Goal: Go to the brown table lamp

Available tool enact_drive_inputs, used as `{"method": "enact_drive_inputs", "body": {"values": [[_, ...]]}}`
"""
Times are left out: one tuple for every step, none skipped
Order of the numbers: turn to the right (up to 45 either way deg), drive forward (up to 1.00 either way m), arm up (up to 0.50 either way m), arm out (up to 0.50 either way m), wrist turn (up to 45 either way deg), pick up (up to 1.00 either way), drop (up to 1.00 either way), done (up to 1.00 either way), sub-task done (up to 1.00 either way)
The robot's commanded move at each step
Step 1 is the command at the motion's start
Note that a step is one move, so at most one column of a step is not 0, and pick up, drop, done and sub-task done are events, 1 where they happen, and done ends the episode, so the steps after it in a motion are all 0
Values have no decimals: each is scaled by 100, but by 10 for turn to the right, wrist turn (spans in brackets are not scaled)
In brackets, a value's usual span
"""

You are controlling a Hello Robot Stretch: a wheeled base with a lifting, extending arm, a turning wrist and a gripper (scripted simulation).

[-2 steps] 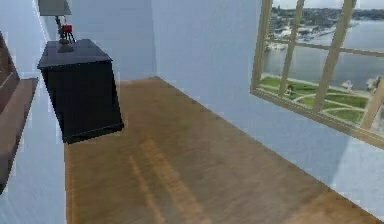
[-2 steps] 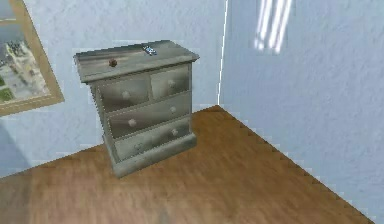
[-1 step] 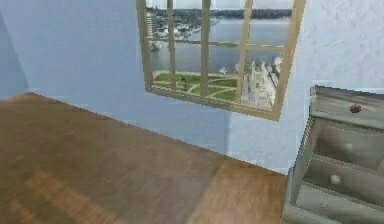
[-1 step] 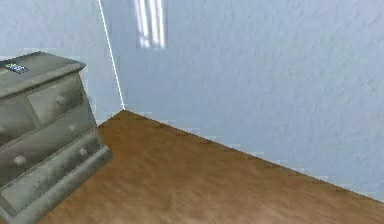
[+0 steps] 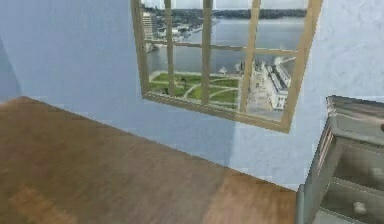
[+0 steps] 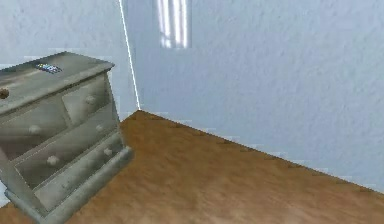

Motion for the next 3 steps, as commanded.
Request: {"method": "enact_drive_inputs", "body": {"values": [[-120,0,0,0,0,0,0,0,0],[0,25,0,0,0,0,0,0,0],[-450,0,0,0,0,0,0,0,0]]}}
